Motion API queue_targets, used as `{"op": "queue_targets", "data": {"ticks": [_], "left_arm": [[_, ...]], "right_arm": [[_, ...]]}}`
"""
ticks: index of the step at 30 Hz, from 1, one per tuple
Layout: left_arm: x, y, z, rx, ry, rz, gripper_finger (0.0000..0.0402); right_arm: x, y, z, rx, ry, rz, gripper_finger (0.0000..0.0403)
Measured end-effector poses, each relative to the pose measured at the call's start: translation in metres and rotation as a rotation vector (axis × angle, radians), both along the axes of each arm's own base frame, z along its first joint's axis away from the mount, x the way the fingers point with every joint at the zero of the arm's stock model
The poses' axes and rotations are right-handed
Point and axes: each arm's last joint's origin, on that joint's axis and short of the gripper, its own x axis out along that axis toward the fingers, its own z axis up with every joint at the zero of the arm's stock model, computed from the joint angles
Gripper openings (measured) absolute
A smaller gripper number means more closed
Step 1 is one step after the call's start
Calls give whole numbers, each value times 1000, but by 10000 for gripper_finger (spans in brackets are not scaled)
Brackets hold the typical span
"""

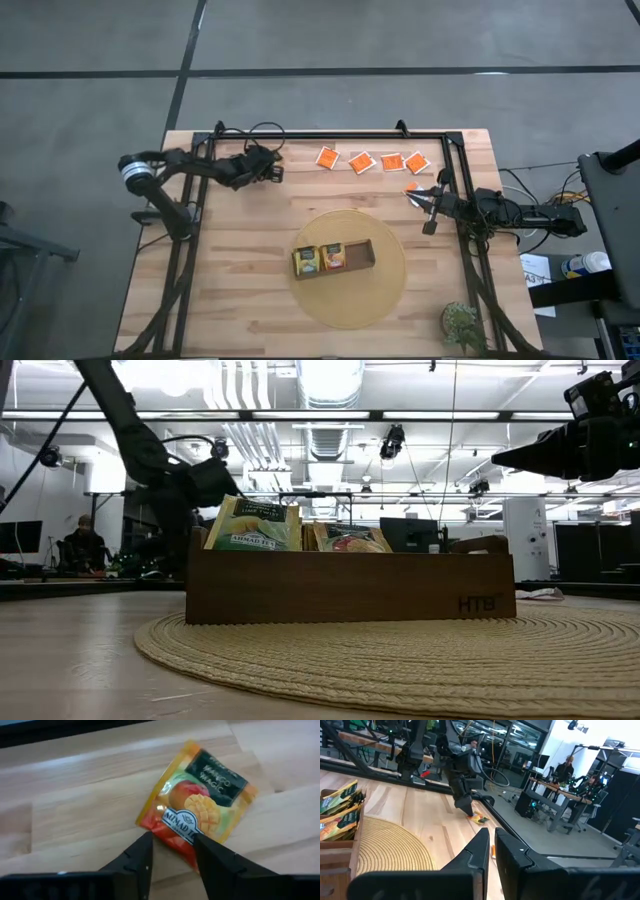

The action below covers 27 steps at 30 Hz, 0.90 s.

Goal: Pick & Place Tea
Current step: Put the yellow tea bag into the middle section of the wooden organizer

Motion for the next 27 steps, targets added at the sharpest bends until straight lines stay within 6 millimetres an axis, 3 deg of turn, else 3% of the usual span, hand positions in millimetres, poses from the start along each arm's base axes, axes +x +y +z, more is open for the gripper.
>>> {"op": "queue_targets", "data": {"ticks": [7, 15, 27], "left_arm": [[3, -4, 7, -12, 46, -79, 13], [0, -12, 18, -7, 53, -113, 1], [8, -52, 75, 179, -135, -233, 0]], "right_arm": [[0, 0, 0, 0, 0, 0, 27], [0, 0, 0, 0, 0, 0, 27], [0, 0, 0, 0, -1, -1, 27]]}}
